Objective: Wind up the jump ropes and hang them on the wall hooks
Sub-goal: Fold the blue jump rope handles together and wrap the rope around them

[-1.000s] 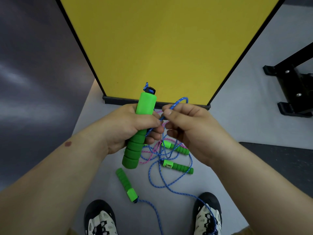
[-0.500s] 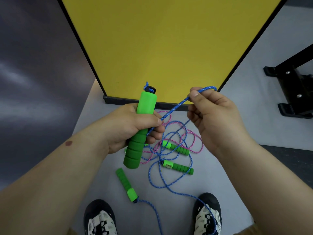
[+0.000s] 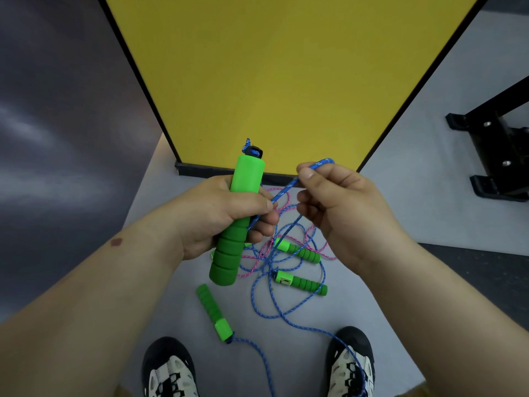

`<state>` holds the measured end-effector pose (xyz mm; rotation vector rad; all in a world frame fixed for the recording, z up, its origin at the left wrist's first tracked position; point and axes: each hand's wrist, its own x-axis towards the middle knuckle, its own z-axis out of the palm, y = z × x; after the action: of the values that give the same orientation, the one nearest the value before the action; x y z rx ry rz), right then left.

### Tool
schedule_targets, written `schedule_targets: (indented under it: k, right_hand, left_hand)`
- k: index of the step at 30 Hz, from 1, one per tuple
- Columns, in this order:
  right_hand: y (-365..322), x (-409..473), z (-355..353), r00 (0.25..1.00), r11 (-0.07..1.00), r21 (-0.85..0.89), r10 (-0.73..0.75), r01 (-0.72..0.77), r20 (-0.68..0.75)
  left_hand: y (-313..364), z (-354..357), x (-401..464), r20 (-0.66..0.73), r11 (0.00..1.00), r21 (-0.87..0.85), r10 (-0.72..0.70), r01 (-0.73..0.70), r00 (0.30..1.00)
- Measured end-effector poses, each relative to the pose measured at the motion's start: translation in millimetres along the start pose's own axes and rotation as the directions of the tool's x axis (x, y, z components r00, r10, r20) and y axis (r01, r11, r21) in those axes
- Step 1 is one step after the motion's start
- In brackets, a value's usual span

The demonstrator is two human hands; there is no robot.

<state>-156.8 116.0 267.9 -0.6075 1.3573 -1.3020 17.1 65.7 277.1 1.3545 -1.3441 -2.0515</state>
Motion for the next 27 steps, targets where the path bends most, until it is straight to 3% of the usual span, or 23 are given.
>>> schedule_targets:
  k: [4, 7, 16, 27]
  right_hand:
    - [-7.0, 4.2, -5.7, 0.992, 0.995, 0.085, -0.048, 0.058, -0.115]
    - [-7.3, 5.2, -8.0, 0.992, 0.995, 0.089, -0.043, 0.054, -0.117]
    - [7.3, -3.8, 2.7, 0.973, 0.991, -0.049, 0.132, -0.125, 0.187]
    - [-7.3, 5.7, -7.1, 0.995, 0.996, 0.087, -0.026, 0.034, -0.101]
  left_hand:
    - [-1.0, -0.1, 0.2, 0.003, 1.0, 0.003, -0.003, 0.003, 1.0]
    - [-0.8, -0.1, 0.0, -0.001, 1.0, 0.002, 0.001, -0.001, 1.0]
    - [-1.5, 1.1, -0.3, -0.005, 1.0, 0.006, -0.004, 0.004, 1.0]
    - [-3.3, -1.1, 1.4, -0.002, 1.0, 0.024, 0.003, -0.003, 1.0]
